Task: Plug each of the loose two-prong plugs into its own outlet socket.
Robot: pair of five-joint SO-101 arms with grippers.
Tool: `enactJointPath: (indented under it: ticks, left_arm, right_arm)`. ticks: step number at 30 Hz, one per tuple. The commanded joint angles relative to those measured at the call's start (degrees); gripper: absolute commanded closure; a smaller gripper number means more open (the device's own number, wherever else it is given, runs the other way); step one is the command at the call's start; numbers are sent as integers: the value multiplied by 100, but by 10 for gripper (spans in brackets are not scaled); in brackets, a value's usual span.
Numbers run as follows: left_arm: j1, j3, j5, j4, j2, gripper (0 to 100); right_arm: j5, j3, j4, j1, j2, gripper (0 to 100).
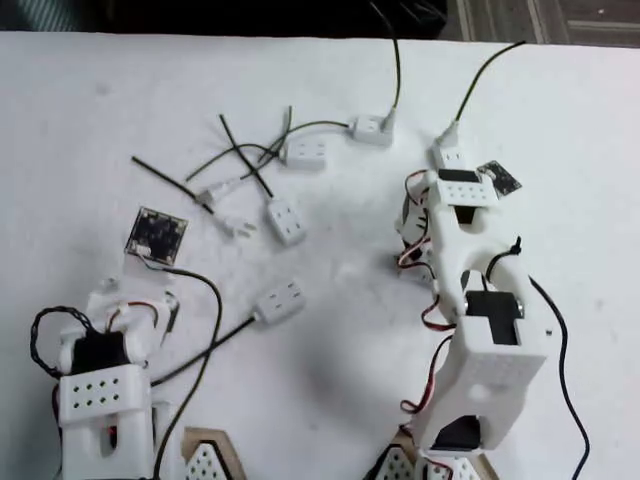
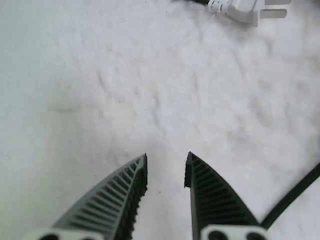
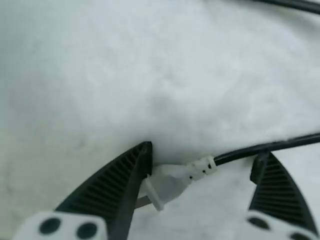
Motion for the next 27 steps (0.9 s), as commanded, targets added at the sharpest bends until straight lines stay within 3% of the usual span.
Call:
enactJointPath:
  ticks: [1,9,17,27]
  left_arm:
    - [31,-18,9,-97,-110,857]
    - [31,-18,9,-97,-110,857]
    - [31,-18,9,-97,-110,857]
    - [31,-18,9,-97,-110,857]
  right_arm:
    - [158,-105,92,84,-75,680]
    - [413,-62,963,-549,-22,690]
    - [1327,-141,1323,-901,-75,986]
    - [3508,-668,2387,-901,-593,981]
